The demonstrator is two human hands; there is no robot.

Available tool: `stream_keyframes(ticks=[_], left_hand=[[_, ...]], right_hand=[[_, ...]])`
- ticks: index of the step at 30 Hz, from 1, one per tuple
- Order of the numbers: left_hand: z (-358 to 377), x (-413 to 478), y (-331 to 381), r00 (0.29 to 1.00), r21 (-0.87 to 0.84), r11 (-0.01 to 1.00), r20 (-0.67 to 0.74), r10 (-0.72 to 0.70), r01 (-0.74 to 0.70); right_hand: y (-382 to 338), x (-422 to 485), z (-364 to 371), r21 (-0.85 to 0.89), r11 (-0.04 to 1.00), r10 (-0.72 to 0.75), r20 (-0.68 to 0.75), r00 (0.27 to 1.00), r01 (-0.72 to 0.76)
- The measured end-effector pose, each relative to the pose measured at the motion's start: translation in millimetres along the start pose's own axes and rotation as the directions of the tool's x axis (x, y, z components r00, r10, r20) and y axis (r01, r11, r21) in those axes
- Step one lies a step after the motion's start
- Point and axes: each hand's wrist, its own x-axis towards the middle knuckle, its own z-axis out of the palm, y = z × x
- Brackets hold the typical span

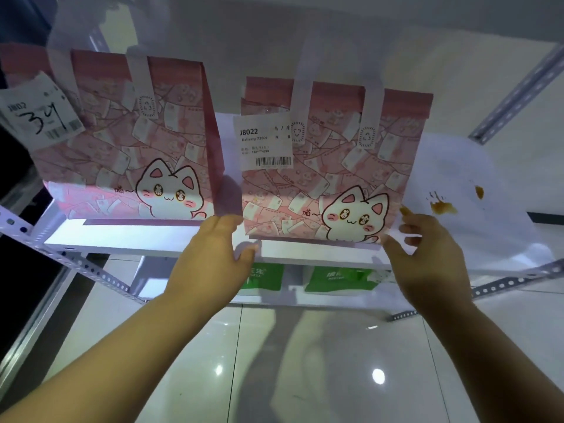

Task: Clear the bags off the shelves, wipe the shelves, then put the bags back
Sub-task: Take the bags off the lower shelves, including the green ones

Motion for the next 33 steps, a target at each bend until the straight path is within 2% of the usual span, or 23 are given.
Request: stream_keyframes(ticks=[3, 6, 10, 15, 20, 24, 33], left_hand=[[-2.3, -15.6, -14.5, 0.999, -0.01, 0.999, 0.01, 0.038, -0.038], [-0.3, -29.0, -36.0, 0.994, 0.018, 0.995, 0.057, 0.095, -0.096], [9.2, -43.4, -71.6, 0.99, 0.058, 0.995, 0.12, 0.068, -0.076], [31.7, -53.8, -116.8, 0.987, 0.105, 0.994, 0.159, -0.015, -0.002], [66.5, -56.8, -162.4, 0.983, 0.162, 0.986, 0.171, -0.07, 0.042], [107.4, -53.4, -196.7, 0.981, 0.185, 0.981, 0.175, -0.089, 0.056], [184.5, -18.2, -261.8, 0.994, 0.176, 0.982, 0.07, -0.082, 0.069]], right_hand=[[-0.7, -22.7, 7.8, -0.021, 0.997, -0.068, -0.047, 0.997, 0.068], [-1.4, -47.2, 22.4, -0.145, 0.976, -0.173, -0.048, 0.984, 0.164], [0.2, -73.6, 46.3, -0.136, 0.983, -0.114, 0.064, 0.991, 0.122], [15.6, -90.8, 85.7, -0.173, 0.975, -0.108, 0.177, 0.978, 0.139], [42.2, -98.8, 136.2, -0.165, 0.968, -0.147, 0.225, 0.963, 0.186], [70.4, -93.8, 184.1, -0.185, 0.971, -0.078, 0.343, 0.936, 0.149], [118.8, -70.2, 277.6, -0.3, 0.933, -0.098, 0.324, 0.941, 0.201]])
